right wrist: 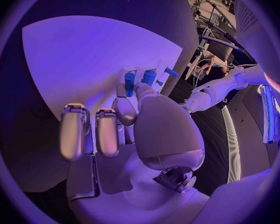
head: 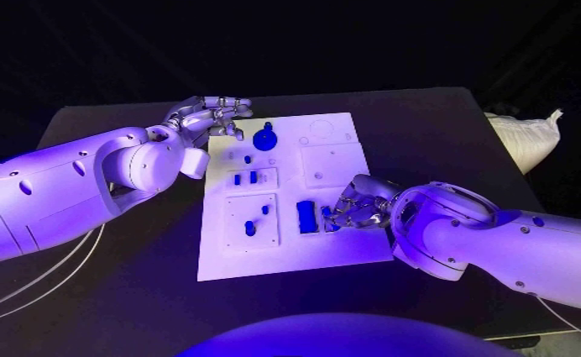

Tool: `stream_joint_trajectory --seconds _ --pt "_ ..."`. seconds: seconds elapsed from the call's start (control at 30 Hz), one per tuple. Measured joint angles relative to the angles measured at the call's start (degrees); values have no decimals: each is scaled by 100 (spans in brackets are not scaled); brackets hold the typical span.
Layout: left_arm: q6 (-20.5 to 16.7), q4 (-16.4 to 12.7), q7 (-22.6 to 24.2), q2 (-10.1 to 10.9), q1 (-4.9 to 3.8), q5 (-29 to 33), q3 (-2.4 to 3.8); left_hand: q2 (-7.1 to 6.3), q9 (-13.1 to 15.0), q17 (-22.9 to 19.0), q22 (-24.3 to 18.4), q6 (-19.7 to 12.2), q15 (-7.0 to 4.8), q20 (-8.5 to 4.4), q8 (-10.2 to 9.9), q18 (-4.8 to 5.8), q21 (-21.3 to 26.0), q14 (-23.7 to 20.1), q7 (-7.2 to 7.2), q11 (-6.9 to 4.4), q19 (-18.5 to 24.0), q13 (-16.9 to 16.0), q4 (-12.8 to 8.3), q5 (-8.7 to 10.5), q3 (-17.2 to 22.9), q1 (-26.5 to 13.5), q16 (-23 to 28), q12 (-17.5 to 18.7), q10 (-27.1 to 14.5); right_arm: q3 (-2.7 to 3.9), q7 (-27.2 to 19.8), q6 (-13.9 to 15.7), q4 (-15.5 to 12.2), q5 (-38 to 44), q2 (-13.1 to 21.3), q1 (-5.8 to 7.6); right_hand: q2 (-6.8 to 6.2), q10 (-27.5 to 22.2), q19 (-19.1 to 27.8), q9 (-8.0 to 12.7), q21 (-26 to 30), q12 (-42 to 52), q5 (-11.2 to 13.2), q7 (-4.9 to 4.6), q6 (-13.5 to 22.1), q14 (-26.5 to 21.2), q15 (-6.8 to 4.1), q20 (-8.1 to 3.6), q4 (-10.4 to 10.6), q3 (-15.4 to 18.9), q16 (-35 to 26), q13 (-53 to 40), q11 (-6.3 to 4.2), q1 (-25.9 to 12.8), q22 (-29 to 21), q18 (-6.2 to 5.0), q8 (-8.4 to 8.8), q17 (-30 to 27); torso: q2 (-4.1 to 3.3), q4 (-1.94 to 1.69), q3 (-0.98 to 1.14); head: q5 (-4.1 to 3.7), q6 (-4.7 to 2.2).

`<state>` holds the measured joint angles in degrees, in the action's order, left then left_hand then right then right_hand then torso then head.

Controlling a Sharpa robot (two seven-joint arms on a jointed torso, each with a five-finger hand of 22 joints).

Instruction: Assemble the parts on the task board

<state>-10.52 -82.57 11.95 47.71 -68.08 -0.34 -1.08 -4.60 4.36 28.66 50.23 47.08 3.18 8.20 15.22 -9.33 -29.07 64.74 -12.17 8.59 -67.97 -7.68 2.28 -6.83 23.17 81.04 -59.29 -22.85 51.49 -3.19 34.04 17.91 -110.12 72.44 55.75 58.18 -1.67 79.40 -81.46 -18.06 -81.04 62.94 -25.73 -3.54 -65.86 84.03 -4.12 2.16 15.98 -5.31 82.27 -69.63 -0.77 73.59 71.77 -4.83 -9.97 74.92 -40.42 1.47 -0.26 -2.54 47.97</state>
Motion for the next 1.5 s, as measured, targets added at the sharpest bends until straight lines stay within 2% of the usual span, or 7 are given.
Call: stream_joint_trajectory --seconds 0.17,0.47,0.63,1.03,1.23,1.43,1.5 --pt "0 5 0 0 0 0 0 0 0 0 0 0 0 0 0 0 0 0 0 0 0 0 0 0 0 0 0 0 0 -5 33 -3 0 87 -21 -4 -1 31 0 -42 0 88 -27 10 -15 0 0 0 41 40 10 -56 -30 -122 24 0 -24 0 0 -1 -1 11 5" --pt "3 7 -13 -2 0 -1 0 0 0 1 0 0 0 0 0 0 0 0 0 0 0 0 0 0 0 0 0 0 0 -9 72 1 -8 208 -35 -11 106 82 -21 -119 -21 185 -156 28 -48 0 -41 -21 62 175 45 -156 -40 -377 52 0 -66 0 0 -1 0 19 12" --pt "10 8 -29 -2 0 -1 0 0 0 1 0 0 0 0 0 0 0 0 0 0 0 -1 0 0 0 0 0 0 0 -10 83 2 -19 266 -36 -12 77 99 -21 -157 -21 199 -179 28 -48 0 -40 -21 66 327 45 -166 -23 -575 53 0 -66 -1 0 1 0 19 16" --pt "18 32 -62 2 0 -1 0 0 1 -8 0 -21 0 0 28 0 0 0 21 0 0 6 0 0 0 0 0 -24 0 -7 82 14 -106 383 -2 -13 68 124 -21 -224 -20 206 128 38 -58 0 -40 -21 54 579 44 -193 -38 -731 52 0 -89 -1 1 -1 3 23 30" --pt "20 36 -68 3 0 -1 0 0 -4 -8 0 -21 0 0 28 0 0 0 21 0 0 6 0 0 0 0 0 -24 0 -8 73 11 -131 468 37 -15 -4 124 -21 -279 -20 206 465 38 -57 0 -40 -21 -62 695 44 -201 -38 -600 51 0 -111 -1 2 3 3 29 26" --pt "22 37 -70 6 0 -1 0 0 -4 -7 0 -21 0 0 28 0 0 0 21 0 0 6 0 0 0 0 0 -24 0 -8 66 -2 -115 571 41 -16 -77 123 1 -338 -20 95 1504 29 -6 0 -39 -42 -514 701 44 -150 -37 92 12 0 -111 -1 3 3 3 22 21" --pt "22 37 -70 11 0 -2 0 0 -4 -7 0 -21 0 0 28 0 0 0 21 0 0 5 0 0 0 0 0 -24 0 -8 65 -4 -86 613 34 -16 -52 120 1 -348 -20 83 1704 29 -6 0 -39 -42 -606 678 44 -146 -38 211 12 0 -111 -1 3 3 3 18 19"
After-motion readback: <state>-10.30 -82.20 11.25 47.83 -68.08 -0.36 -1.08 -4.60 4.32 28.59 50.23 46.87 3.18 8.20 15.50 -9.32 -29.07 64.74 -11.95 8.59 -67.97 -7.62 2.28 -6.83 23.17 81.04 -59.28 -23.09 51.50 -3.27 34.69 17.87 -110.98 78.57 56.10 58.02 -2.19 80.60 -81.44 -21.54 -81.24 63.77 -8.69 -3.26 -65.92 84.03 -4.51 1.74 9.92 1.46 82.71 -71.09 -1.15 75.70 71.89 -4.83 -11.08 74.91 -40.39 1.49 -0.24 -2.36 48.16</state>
